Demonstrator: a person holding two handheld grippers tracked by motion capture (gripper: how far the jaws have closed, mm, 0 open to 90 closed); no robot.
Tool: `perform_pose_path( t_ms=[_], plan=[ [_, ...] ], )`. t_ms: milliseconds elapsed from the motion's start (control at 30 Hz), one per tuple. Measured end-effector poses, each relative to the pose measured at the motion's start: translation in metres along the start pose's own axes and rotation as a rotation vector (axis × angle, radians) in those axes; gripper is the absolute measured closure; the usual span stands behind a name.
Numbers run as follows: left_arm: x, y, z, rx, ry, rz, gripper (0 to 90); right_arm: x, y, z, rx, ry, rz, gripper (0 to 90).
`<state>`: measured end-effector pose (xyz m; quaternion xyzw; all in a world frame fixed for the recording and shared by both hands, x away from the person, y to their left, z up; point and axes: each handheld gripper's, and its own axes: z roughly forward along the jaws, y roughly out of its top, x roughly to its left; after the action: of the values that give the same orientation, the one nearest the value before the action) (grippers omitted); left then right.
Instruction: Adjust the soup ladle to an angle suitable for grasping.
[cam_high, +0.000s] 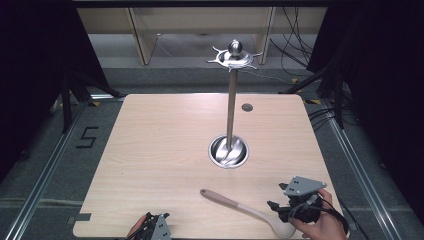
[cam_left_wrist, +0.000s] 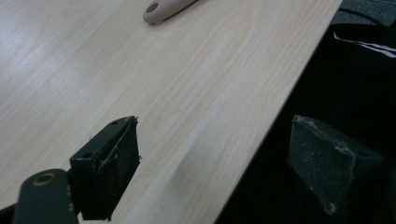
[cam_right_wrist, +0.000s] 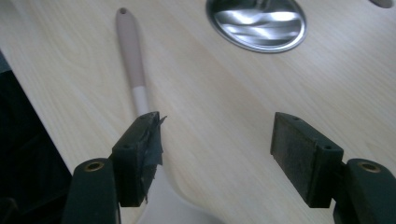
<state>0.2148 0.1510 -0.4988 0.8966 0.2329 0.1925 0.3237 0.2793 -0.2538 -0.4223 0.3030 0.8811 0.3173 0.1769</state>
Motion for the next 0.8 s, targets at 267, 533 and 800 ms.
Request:
perform_pose_path(
  t_ms=[267,533,800],
  plan=[
    [0.0,0.0,0.0,0.0,0.0,0.0,15.7,0.015,0.018,0.016,0.055,0.082,-0.06,39.8],
    [0.0,0.0,-0.002,-0.001,0.012,-0.001,15.7,0.026,0.032,0.031,0.109,0.106,-0.115,46.7],
    [-0.001,0.0,-0.001,-0.016,0.0,-0.004,15.7,0.035,0.038,0.053,0.177,0.13,-0.121,51.1]
  ],
)
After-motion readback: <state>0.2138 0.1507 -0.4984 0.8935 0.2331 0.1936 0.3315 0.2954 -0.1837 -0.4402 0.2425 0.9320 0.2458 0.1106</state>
